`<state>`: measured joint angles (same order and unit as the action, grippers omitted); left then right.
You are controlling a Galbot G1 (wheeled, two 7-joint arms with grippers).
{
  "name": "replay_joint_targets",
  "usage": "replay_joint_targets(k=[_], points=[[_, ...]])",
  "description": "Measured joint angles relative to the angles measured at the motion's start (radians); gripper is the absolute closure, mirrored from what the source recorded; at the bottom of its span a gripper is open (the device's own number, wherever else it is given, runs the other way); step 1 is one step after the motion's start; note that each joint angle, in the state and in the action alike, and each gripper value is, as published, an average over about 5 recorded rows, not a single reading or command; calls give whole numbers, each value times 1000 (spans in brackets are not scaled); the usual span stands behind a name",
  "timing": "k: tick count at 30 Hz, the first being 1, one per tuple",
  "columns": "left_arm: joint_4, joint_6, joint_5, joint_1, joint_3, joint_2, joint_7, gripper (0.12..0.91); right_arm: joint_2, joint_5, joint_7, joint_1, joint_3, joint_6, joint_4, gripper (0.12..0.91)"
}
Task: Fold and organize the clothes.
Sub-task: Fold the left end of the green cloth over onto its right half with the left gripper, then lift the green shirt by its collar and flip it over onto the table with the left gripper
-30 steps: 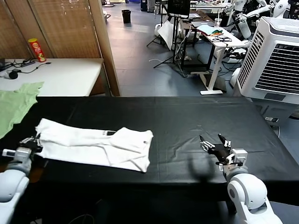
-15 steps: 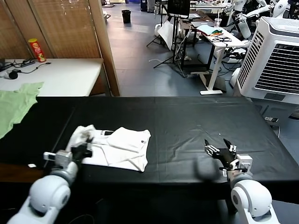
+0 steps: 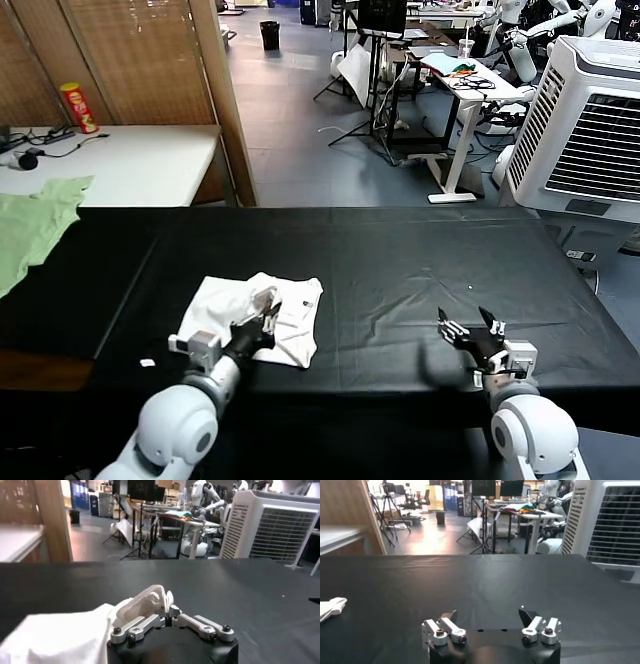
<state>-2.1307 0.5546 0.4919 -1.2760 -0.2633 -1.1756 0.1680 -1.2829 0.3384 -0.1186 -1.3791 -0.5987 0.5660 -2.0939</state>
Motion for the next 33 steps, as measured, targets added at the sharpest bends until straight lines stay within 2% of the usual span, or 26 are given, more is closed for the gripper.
replay_joint_targets(k=[5, 8, 11, 15, 19, 24, 29, 33], points=[[23, -29, -43, -4, 18, -23, -4, 883, 0, -4, 8, 5, 16, -3, 4, 227], [40, -54, -52, 2, 33, -42, -12, 825, 5, -4, 25, 14, 27, -15, 11, 227], [62, -80, -62, 13, 54, -74, -32, 680, 12, -6, 45, 26, 42, -29, 22, 227], [72, -92, -77, 15, 85, -130, -55, 445, 28, -7, 75, 52, 77, -38, 34, 227], [56, -113, -113, 4, 83, -136, -80, 273, 46, -5, 117, 87, 126, -46, 47, 227], [29, -153, -137, -5, 11, -60, -83, 234, 50, -26, 162, 153, 224, -59, 78, 227], [47, -198, -153, -20, -101, 27, -84, 232, 22, -77, 170, 250, 351, -81, 144, 227], [84, -206, -128, -38, -195, 65, -83, 232, -15, -133, 174, 326, 447, -103, 231, 227]])
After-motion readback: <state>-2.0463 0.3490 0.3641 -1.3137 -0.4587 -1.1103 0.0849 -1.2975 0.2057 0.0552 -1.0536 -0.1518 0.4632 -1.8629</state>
